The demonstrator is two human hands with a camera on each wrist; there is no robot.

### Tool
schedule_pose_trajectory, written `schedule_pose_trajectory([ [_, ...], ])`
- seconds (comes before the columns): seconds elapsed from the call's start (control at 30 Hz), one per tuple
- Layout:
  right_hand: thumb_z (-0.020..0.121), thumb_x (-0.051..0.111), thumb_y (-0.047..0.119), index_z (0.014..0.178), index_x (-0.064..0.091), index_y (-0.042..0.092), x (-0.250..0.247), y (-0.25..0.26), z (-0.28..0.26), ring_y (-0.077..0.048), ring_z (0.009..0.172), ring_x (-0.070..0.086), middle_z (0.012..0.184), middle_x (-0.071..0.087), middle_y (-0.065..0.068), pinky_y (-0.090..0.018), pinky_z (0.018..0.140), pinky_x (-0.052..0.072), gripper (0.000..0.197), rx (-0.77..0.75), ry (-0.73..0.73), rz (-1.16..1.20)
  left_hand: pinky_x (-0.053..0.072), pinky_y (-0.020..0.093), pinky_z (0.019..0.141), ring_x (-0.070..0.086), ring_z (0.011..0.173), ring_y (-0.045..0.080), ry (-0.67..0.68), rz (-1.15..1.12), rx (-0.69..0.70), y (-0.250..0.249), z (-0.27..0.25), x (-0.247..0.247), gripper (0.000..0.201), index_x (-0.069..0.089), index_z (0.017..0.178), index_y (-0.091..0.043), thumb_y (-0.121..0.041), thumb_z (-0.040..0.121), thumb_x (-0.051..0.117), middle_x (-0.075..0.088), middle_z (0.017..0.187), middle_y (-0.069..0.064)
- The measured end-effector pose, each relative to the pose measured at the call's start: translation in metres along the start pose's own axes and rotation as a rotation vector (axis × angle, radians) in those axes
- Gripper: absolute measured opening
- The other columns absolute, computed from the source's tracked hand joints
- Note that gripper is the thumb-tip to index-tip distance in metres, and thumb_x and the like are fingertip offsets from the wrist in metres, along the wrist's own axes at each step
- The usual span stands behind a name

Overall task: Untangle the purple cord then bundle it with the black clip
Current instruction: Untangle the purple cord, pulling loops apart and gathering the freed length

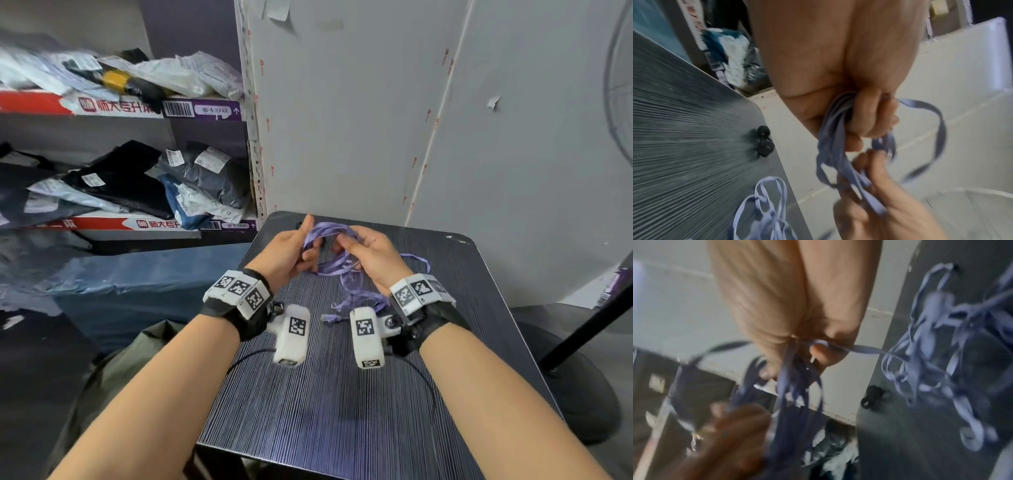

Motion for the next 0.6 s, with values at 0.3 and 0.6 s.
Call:
schedule_pose_trajectory([
  [0.3, 0.089, 0.052, -0.006, 0.096, 0.061, 0.005, 0.018, -0.002, 0.002, -0.004, 0.053, 0.050, 0.068, 0.062, 0.002, -0.015, 0.053, 0.041, 0.016, -0.048, 0.171, -0.239, 0.037, 0.022, 0.049, 0.020, 0.038, 0.010, 0.251, 0.267, -0.012, -0.008, -0.021, 0.022, 0.045, 0.040, 0.054, -0.016, -0.046, 0.085, 0.053, 0.024, 0.040, -0.008],
  [0.6, 0.081, 0.070, 0.027, 0.086, 0.068, 0.028, 0.006, 0.008, 0.004, -0.006, 0.074, 0.062, 0.079, 0.068, 0.005, -0.022, 0.075, 0.049, 0.005, -0.046, 0.093, -0.290, 0.022, 0.018, 0.038, 0.016, 0.035, 0.008, -0.075, 0.052, 0.010, -0.009, -0.004, -0.022, 0.059, 0.026, 0.043, -0.026, -0.046, 0.098, 0.034, 0.021, 0.039, -0.010],
])
Point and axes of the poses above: each hand's wrist, its own z-axis towards the middle knuckle, its own x-axis out of the palm, y = z × x, the point moved 9 cm from there along z, towards the middle knuckle
